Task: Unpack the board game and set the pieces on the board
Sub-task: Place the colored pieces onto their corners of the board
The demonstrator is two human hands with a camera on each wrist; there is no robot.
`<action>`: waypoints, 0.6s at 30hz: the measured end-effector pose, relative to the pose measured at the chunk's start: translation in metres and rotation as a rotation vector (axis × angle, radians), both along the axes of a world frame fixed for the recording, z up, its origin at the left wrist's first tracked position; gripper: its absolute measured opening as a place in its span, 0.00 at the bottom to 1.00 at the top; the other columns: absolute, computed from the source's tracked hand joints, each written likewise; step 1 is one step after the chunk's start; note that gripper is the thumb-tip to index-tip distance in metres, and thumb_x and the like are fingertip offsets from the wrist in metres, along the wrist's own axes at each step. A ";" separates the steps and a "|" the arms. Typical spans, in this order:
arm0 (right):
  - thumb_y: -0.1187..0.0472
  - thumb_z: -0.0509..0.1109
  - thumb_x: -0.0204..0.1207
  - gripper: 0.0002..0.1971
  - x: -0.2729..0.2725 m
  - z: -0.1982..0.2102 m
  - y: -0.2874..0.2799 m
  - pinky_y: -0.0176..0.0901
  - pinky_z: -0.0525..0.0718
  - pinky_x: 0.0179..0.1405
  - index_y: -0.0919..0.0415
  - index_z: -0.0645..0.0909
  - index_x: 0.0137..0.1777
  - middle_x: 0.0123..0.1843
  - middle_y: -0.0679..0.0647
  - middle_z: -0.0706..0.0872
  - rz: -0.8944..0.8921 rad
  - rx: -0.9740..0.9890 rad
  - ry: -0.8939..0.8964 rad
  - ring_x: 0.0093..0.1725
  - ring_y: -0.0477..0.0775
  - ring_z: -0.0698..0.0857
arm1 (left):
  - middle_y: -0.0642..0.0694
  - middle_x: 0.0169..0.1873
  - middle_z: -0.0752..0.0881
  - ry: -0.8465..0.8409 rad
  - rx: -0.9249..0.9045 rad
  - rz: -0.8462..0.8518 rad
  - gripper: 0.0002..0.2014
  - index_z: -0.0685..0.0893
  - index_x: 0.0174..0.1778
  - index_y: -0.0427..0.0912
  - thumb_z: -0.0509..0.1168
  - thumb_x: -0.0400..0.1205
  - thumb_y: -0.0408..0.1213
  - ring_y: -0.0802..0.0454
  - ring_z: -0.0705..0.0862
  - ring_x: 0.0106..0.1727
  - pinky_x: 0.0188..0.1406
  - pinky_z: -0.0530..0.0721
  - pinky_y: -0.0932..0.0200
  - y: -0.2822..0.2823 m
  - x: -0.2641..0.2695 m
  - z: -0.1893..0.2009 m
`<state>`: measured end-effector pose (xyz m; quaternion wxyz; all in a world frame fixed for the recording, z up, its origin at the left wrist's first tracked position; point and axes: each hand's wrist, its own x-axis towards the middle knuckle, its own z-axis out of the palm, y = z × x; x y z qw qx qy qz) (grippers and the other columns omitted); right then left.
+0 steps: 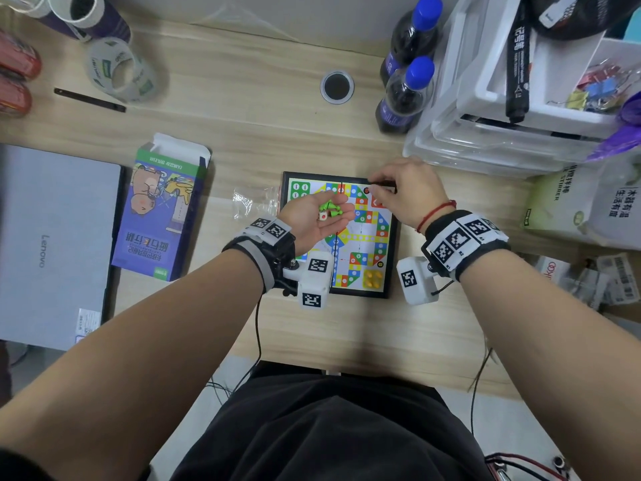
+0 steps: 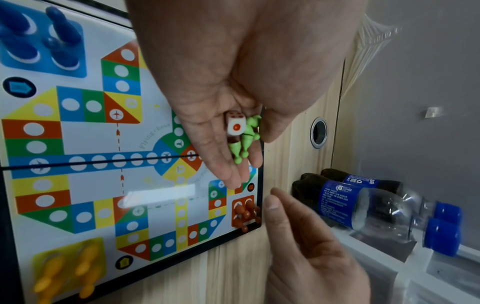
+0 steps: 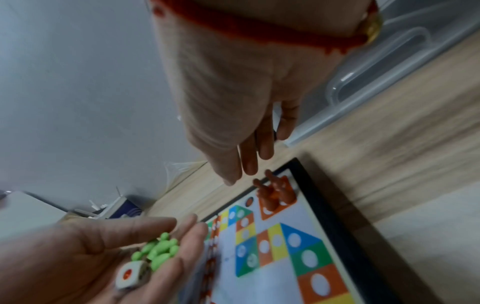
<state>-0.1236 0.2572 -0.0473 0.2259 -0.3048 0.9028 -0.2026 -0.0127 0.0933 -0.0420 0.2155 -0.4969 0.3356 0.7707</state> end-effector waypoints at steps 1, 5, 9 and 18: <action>0.54 0.71 0.75 0.08 0.001 0.005 -0.003 0.45 0.79 0.51 0.53 0.88 0.49 0.47 0.51 0.89 -0.011 -0.033 -0.001 0.50 0.55 0.82 | 0.34 0.53 0.88 -0.001 0.003 0.004 0.13 0.84 0.58 0.32 0.63 0.86 0.38 0.41 0.90 0.54 0.57 0.88 0.55 0.000 0.000 0.000; 0.51 0.76 0.71 0.08 0.013 0.024 -0.029 0.43 0.82 0.46 0.52 0.88 0.46 0.42 0.49 0.89 0.067 -0.121 -0.109 0.38 0.45 0.81 | 0.32 0.58 0.87 -0.016 0.022 0.088 0.17 0.79 0.67 0.29 0.63 0.86 0.36 0.41 0.90 0.51 0.48 0.91 0.54 -0.002 0.001 0.001; 0.56 0.78 0.67 0.13 0.032 0.024 -0.051 0.48 0.83 0.48 0.55 0.87 0.51 0.45 0.52 0.87 0.205 -0.009 -0.176 0.43 0.53 0.85 | 0.37 0.49 0.87 0.008 0.035 0.118 0.15 0.79 0.65 0.31 0.56 0.89 0.37 0.46 0.88 0.48 0.52 0.90 0.53 -0.009 0.001 0.007; 0.61 0.73 0.71 0.10 0.050 0.026 -0.076 0.47 0.79 0.49 0.56 0.84 0.52 0.42 0.51 0.88 0.256 -0.046 -0.100 0.49 0.56 0.83 | 0.40 0.43 0.86 0.089 -0.017 0.130 0.12 0.83 0.52 0.33 0.57 0.89 0.37 0.50 0.87 0.45 0.52 0.89 0.56 -0.032 0.022 0.006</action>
